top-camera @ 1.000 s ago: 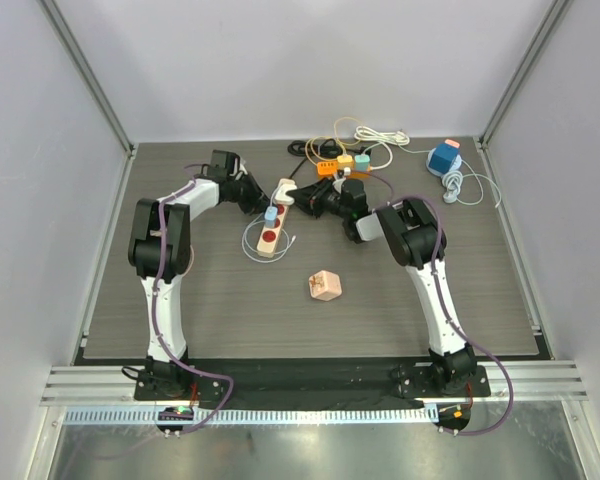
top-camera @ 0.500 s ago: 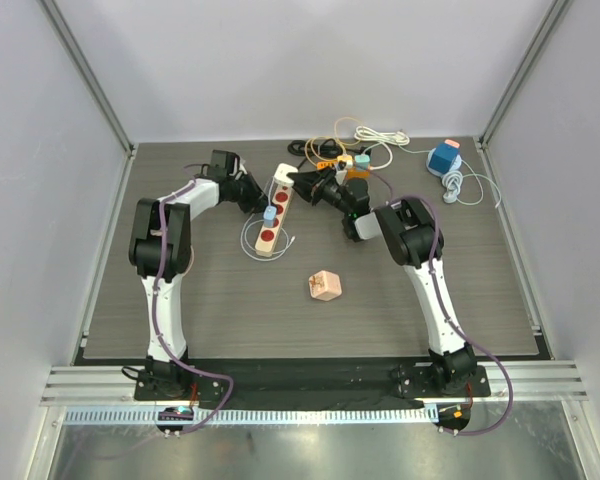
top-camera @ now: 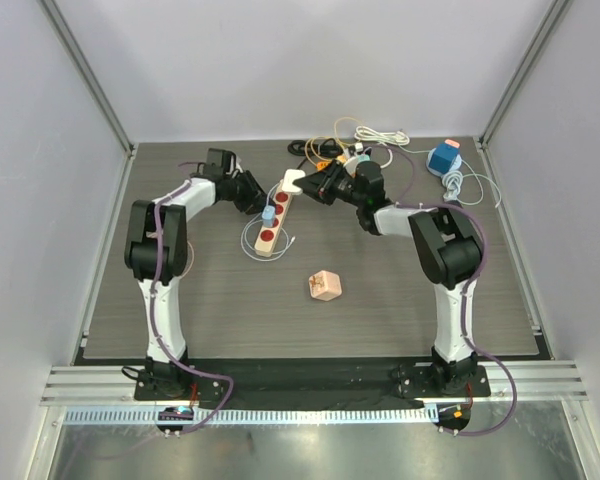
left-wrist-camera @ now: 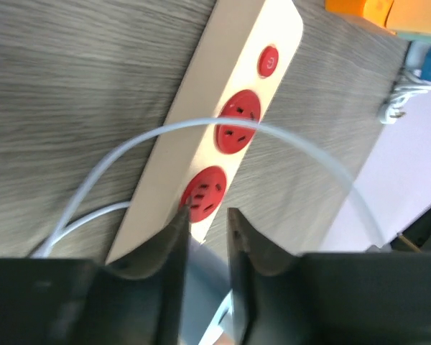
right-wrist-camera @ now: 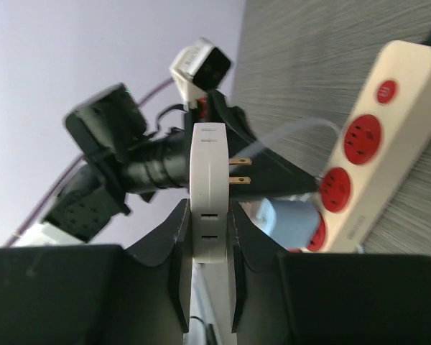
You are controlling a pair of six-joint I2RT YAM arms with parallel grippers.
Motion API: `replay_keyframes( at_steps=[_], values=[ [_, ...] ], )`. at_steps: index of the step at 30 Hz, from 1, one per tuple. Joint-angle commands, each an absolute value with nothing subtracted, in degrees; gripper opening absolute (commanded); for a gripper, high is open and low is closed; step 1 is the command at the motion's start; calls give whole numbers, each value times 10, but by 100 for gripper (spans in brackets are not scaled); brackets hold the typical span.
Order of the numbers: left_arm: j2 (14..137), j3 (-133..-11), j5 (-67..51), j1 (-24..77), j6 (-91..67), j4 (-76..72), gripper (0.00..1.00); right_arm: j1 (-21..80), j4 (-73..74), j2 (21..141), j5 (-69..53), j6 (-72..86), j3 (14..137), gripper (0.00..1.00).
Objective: Pull the plug off the socket
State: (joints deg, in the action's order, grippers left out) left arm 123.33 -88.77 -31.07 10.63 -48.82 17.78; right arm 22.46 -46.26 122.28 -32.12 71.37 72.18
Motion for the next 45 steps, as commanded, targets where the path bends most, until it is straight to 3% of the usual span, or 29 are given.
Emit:
replay_keyframes(
  at_steps=[1,6,11,15,18,24,31,36,45],
  values=[
    [1195,-866,-271,94,-467,210,33,210,-372,1145,-297,583,685,1],
    [1160,-842,-264,90,-460,210,44,187,-259,1077,-275,484,668,1],
    [1116,-802,-236,86,-443,214,56,188,-5,993,-166,314,690,1],
    [1079,-776,-216,86,-435,228,57,192,179,947,-96,221,695,1],
    [1036,-752,-200,86,-435,223,58,198,224,904,-77,182,669,1],
    [943,-677,-195,86,-449,208,58,290,193,846,-81,192,635,1],
    [825,-655,-134,74,-429,309,61,467,50,903,-122,282,648,1],
    [689,-610,-5,55,-416,356,64,556,-173,1001,-142,338,641,1],
    [545,-579,84,-19,-414,382,65,625,-246,1209,-70,402,808,1]
  ],
)
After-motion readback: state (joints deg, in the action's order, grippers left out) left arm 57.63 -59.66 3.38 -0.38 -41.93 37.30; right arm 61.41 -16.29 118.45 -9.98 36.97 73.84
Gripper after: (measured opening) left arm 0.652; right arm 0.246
